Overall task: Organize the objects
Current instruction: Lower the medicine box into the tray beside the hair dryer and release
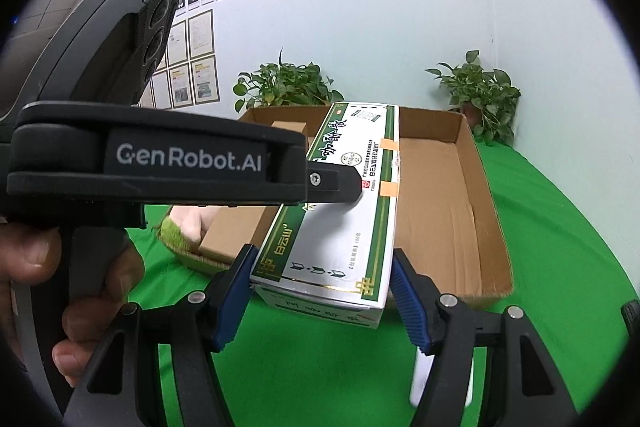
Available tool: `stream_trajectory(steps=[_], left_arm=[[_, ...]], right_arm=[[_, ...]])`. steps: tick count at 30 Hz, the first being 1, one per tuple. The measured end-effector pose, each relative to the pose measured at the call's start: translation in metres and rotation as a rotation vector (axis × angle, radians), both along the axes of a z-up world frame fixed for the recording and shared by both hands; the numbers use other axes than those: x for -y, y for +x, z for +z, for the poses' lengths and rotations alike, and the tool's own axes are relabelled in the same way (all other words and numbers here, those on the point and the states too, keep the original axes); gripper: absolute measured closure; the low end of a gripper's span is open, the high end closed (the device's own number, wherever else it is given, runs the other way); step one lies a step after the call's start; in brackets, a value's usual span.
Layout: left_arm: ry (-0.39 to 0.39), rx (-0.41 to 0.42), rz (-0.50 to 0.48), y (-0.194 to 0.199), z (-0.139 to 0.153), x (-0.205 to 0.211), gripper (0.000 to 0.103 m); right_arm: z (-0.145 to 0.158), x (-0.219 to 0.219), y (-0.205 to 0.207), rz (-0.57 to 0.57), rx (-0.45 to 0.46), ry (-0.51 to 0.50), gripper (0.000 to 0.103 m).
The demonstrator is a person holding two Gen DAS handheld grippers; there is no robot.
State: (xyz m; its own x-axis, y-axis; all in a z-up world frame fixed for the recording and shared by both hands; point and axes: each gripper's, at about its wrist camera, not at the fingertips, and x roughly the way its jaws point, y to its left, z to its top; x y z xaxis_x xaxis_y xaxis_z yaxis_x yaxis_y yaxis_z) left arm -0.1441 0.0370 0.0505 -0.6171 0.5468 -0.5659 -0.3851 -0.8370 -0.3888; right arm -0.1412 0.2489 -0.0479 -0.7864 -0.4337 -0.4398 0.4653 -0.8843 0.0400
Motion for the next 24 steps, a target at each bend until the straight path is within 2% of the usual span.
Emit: stream_trajectory(steps=[9,20,24], left_arm=[[0.003,0.022,0.021,-0.047,-0.003,0.010,0.063],[-0.031,0.100,0.067,-0.099,-0.054,0.012,0.063],[-0.042,0.114,0.071,-0.109,-0.064,0.012,0.063]], right_arm=[[0.002,-0.001,-0.046,0.029,0.016,0.009,0.038],[-0.032,0.001,-0.087,0.070,0.121,0.021,0.038],[-0.038,0.002,-0.094,0.076,0.141,0.026,0.038]])
